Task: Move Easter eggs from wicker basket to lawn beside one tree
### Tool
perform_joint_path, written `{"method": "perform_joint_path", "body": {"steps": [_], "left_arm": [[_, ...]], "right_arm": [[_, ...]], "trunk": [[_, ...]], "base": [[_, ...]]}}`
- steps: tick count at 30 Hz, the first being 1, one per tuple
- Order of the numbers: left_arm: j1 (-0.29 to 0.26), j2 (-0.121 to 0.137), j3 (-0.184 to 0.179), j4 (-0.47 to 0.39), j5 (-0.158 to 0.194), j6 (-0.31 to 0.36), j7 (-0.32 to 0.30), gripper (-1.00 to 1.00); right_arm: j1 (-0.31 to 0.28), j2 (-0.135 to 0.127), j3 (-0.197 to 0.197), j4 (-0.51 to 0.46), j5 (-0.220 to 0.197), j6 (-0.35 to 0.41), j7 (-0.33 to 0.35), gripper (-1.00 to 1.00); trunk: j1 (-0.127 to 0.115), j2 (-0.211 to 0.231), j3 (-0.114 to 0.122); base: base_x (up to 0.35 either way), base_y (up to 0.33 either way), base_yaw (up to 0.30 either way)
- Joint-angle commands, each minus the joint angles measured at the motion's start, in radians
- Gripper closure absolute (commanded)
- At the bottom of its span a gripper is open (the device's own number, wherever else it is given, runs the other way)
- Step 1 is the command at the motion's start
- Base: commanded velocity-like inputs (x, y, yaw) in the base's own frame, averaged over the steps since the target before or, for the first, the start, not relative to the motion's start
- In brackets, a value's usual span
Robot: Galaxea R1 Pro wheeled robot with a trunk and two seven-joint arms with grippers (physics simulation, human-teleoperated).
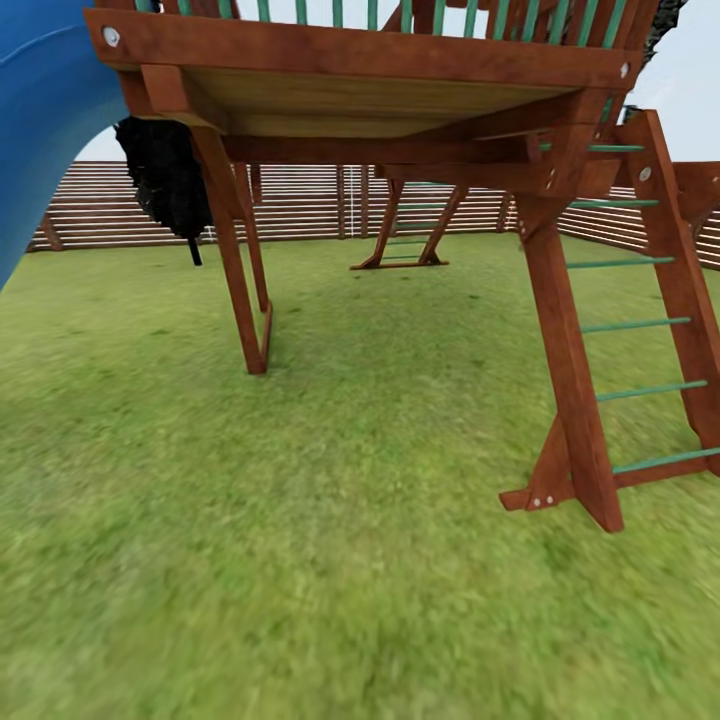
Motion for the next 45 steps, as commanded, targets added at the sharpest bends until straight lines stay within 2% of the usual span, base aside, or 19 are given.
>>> {"method": "perform_joint_path", "body": {"steps": [1,32,45], "left_arm": [[0.000,0.000,0.001,-0.001,0.001,-0.002,0.001,-1.00],[0.000,-0.001,0.000,0.000,0.001,-0.002,0.001,-1.00],[0.000,-0.001,0.001,0.000,0.001,-0.001,0.001,-1.00]], "right_arm": [[-0.001,0.000,0.002,0.000,0.004,-0.004,0.000,-1.00],[-0.001,-0.002,0.002,-0.003,0.006,-0.002,0.002,-1.00],[-0.001,-0.002,0.002,-0.003,0.013,-0.003,0.002,-1.00]], "trunk": [[0.001,0.000,-0.001],[0.001,0.000,-0.001],[0.001,0.000,-0.001]], "base": [[0.316,0.000,0.000],[0.312,0.000,0.001],[0.311,0.000,0.215]]}}
